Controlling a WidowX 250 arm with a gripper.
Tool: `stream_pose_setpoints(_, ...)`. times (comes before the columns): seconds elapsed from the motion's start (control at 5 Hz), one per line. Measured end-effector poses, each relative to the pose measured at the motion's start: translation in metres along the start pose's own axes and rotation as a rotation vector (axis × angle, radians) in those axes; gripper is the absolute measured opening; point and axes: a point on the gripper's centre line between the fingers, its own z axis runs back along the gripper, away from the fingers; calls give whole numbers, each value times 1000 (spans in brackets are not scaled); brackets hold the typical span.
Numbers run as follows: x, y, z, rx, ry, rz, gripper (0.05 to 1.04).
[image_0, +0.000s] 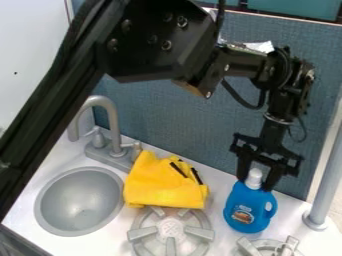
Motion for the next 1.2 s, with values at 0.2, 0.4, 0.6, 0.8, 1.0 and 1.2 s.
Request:
stream_pose_setpoints(0.2, 3, 2, 4, -16, 12, 17, 1014)
stream_pose_setpoints(0.4, 4, 11, -2, -21, 21, 37, 1009)
stream_pose_setpoints(0.6, -5, 14, 13, -32, -26, 34, 1007)
stream_pose_setpoints(0.8, -33, 24, 36, -40, -108, 27, 1007)
stream_pose_setpoints(1.0, -68, 25, 45, -112, -159, -30, 1007)
stream_pose_setpoints(1.2, -107, 36, 33, -100, -134, -40, 1007)
